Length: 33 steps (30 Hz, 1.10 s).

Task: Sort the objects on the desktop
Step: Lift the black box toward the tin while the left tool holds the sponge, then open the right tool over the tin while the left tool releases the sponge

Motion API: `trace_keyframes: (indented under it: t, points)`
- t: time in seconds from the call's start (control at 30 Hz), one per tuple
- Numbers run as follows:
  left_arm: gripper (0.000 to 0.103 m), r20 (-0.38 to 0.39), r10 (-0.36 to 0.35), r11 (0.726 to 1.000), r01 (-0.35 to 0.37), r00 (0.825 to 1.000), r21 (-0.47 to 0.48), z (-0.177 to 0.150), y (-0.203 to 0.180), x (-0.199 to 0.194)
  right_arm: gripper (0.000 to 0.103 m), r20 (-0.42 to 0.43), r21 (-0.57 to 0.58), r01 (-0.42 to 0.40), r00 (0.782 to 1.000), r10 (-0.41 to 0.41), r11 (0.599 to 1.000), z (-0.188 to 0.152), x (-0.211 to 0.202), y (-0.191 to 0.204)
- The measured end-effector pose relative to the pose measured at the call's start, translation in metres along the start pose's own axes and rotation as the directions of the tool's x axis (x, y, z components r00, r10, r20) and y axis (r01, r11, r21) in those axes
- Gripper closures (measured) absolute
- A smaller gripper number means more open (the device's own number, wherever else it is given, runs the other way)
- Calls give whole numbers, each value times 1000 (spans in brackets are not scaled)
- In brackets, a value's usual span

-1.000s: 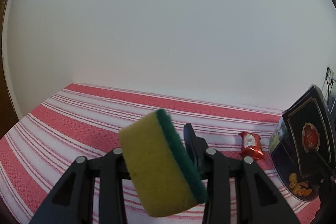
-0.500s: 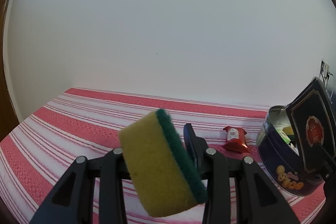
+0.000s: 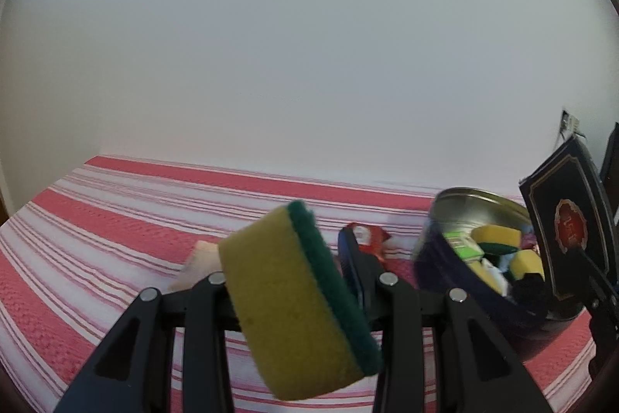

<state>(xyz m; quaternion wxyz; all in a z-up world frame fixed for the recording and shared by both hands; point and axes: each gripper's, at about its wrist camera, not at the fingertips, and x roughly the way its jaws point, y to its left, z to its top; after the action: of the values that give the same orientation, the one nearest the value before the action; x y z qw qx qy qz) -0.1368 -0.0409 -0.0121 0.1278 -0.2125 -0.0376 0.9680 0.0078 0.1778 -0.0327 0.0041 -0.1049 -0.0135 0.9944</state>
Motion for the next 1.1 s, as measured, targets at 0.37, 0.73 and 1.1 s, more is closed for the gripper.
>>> trace_keyframes:
  t: [0.37,0.73,1.1]
  points:
    - [66,15,-123,991,122,992,56,4,-59,-9,53,-15,34,163,987,-163,986,-7,0,-74]
    - [66,-63,-232,967,237,971,89,5,-140,9,53,-123,-50,216,967,-221,975,21,52,-129]
    - [51,-167,-198,968,220,966,121,-5,-201,44,45,-351,-177,90,924,-149,980,20,120,-157]
